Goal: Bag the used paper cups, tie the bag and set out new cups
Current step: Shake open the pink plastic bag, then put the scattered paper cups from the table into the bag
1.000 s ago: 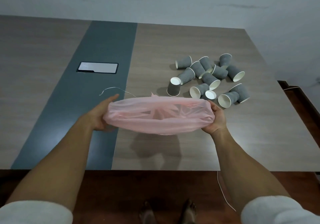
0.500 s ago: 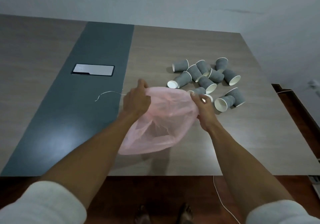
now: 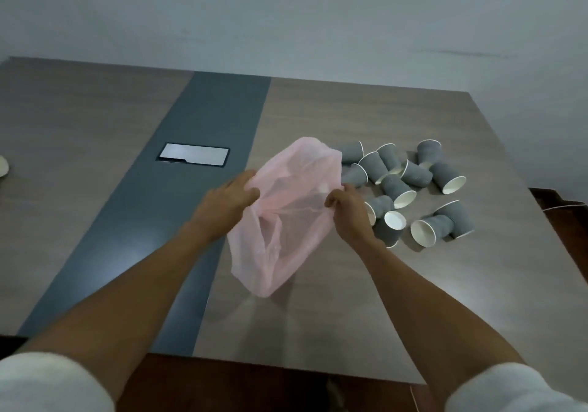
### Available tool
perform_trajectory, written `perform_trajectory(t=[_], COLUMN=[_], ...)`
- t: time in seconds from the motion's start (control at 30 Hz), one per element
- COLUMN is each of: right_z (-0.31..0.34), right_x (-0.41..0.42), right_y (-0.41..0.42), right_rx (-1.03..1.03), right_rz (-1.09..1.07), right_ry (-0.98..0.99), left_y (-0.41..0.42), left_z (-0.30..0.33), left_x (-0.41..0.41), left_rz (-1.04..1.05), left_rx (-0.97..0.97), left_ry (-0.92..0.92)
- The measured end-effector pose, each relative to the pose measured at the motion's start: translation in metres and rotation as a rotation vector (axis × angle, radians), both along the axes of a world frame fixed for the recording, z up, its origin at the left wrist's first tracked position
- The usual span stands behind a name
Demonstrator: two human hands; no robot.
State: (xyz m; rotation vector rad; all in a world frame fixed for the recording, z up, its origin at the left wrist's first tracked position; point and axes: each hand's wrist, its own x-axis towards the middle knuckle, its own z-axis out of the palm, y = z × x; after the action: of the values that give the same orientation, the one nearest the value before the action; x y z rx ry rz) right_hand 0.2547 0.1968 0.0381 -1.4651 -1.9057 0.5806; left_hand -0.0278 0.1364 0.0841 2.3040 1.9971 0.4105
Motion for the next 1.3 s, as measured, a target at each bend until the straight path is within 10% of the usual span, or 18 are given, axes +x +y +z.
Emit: perform_trajectory(t=[0.27,0.4,0.53,0.77,1.0,1.2,1.3], right_z=[-0.021,-0.002,-0.017,-0.019,-0.048,-0.025,0.014], right_x=[0.022,-0.004,-0.005,0.0,0.009,0.002,0.003], right_y=[0.056,0.087,0.103,0.117,0.126,0.138,0.154], right_rx=[-0.23,0.066,-0.18,-0.294,-0.375,-0.449,-0.686], right_rz=[0.232,0.189,0.457,0.192,0.355,0.353,0.412], right_ry=[-0.409,-0.134,-0.459,0.157,-0.625,-0.616,-0.213], left_y=[0.028,0.053,0.05,0.074,0.09,0.104,0.113], left_z=[0.009,0.025,0.013,0.018,0.008,0.001,0.002], left_x=[-0.01,0.012,0.026,0.025,0.001,-0.01,-0.004], left_rz=[0.656,0.557,0.599,0.664,0.545,0.382,0.285], left_rx=[-0.177,0.041,-0.306,-0.256,-0.365,-0.433,-0.476], left_ry=[0.069,0.028,0.19,0.114,0.158,0.067,-0.01])
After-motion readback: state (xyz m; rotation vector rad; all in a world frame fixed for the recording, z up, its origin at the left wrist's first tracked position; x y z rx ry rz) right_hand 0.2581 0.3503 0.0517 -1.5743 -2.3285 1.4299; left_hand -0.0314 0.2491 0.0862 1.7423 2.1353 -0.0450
